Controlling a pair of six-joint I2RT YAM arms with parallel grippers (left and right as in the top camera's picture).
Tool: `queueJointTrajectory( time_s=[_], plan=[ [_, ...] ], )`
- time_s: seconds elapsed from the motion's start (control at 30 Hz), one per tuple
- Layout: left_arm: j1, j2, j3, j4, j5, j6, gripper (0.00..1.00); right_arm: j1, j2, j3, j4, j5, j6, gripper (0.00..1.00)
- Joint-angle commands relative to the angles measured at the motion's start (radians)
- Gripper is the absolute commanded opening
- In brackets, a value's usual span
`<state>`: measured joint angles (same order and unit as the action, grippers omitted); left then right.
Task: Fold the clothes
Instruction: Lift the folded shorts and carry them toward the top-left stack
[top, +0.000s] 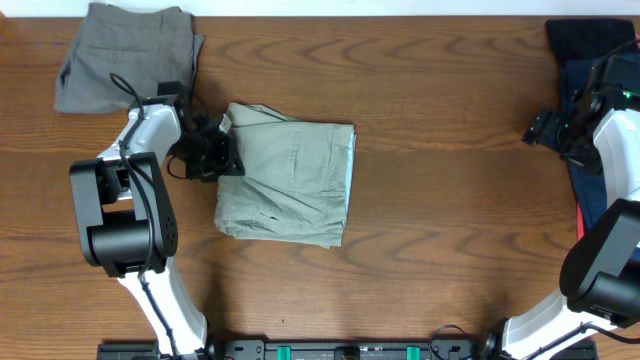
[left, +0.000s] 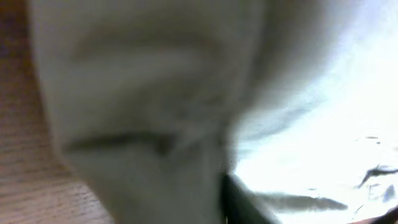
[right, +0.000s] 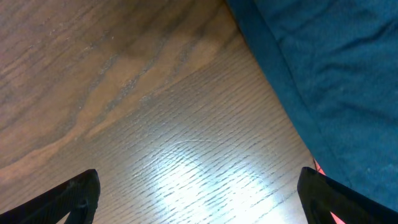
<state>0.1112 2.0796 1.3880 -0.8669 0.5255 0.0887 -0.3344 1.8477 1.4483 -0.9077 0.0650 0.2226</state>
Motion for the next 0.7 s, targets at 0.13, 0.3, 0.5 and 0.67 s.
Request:
queueJointTrajectory(
  time_s=[0.13,0.3,0.5,0.67],
  plan=[
    [0.001,0.011,0.148,-0.05,0.001,0.008,0.06,-0.005,-0.013,0.01,0.0,0.01,-0.011,0.99],
    [0.001,0.011,0.362,-0.125,-0.128,0.008,0.06,-0.005,-0.013,0.01,-0.001,0.01,-0.011,0.99],
    [0.002,0.011,0.54,-0.112,-0.315,0.013,0.06,-0.005,-0.013,0.01,-0.001,0.01,-0.011,0.99],
    [0.003,0.011,0.569,0.01,-0.482,0.053,0.06,-0.005,-0.013,0.01,0.0,0.01,-0.011,0.99]
  ],
)
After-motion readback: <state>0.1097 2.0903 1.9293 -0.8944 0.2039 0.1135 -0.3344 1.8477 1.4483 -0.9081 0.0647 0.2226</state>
